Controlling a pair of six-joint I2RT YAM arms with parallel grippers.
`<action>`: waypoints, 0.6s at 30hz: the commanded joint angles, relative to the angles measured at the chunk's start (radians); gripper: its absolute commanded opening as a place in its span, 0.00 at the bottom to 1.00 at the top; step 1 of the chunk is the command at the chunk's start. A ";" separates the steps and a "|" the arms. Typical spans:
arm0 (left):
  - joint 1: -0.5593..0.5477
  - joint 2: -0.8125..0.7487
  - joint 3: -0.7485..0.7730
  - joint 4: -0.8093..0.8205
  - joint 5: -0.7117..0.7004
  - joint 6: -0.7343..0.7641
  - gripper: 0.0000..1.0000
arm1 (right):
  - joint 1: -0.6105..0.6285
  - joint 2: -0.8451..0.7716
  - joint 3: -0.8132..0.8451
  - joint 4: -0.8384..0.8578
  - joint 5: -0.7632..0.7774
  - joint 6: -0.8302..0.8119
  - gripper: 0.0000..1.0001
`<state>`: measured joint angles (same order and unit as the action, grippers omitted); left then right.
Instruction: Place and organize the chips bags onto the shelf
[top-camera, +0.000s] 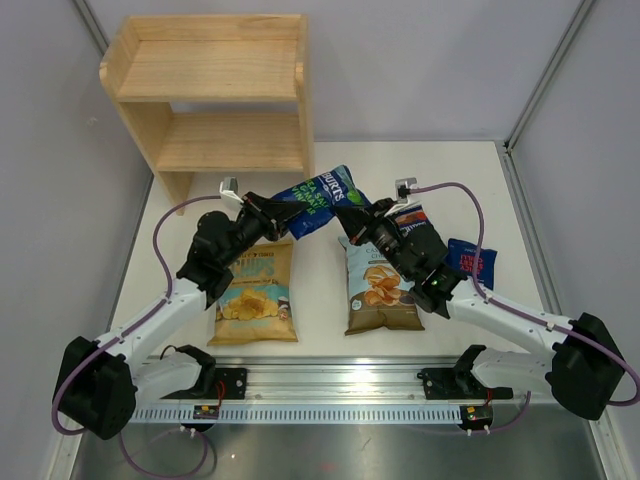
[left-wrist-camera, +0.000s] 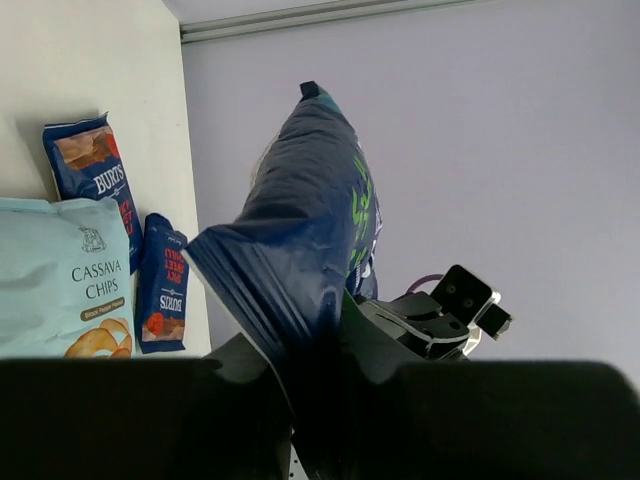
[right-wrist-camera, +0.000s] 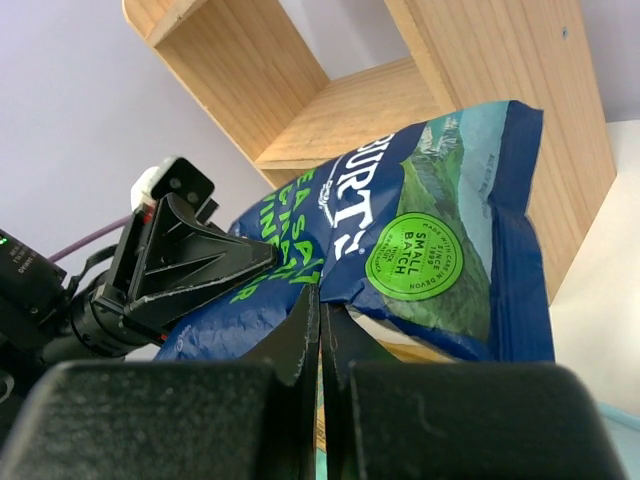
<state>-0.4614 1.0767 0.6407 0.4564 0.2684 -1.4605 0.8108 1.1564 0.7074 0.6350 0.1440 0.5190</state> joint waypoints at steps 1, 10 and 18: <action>-0.011 -0.017 0.047 0.091 -0.057 0.097 0.14 | 0.016 -0.052 -0.016 0.104 -0.004 -0.034 0.00; -0.026 -0.106 -0.015 0.214 -0.101 0.238 0.03 | 0.013 -0.144 -0.051 0.010 0.141 0.025 0.58; -0.025 -0.139 0.023 0.223 -0.057 0.318 0.03 | 0.013 -0.288 -0.010 -0.287 0.290 0.136 0.73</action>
<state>-0.4862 0.9520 0.6277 0.5869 0.1993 -1.2087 0.8177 0.9085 0.6525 0.4717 0.3325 0.6125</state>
